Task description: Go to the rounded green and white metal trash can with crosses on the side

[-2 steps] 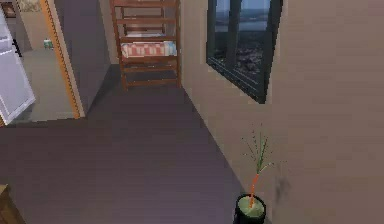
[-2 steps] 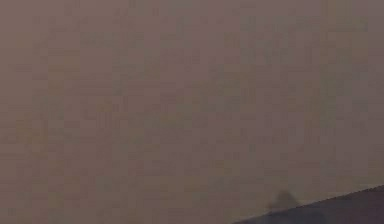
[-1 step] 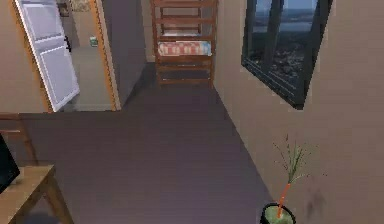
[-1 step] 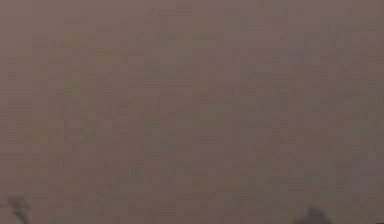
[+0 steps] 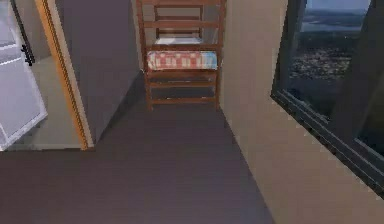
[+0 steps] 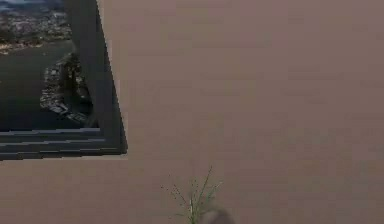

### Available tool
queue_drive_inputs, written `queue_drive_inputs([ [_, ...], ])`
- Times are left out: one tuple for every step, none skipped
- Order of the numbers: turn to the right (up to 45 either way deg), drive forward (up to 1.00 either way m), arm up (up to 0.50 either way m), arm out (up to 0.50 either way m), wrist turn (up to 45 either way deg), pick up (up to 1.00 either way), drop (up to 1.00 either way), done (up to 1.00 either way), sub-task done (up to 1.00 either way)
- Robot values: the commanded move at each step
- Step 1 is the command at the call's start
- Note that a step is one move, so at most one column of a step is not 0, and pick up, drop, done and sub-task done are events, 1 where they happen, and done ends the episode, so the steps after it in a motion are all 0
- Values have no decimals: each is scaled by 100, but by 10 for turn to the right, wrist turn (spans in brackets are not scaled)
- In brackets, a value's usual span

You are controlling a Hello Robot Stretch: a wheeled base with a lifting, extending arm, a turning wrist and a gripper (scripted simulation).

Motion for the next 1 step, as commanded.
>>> queue_drive_inputs([
  [-270, 0, 0, 0, 0, 0, 0, 0, 0],
])
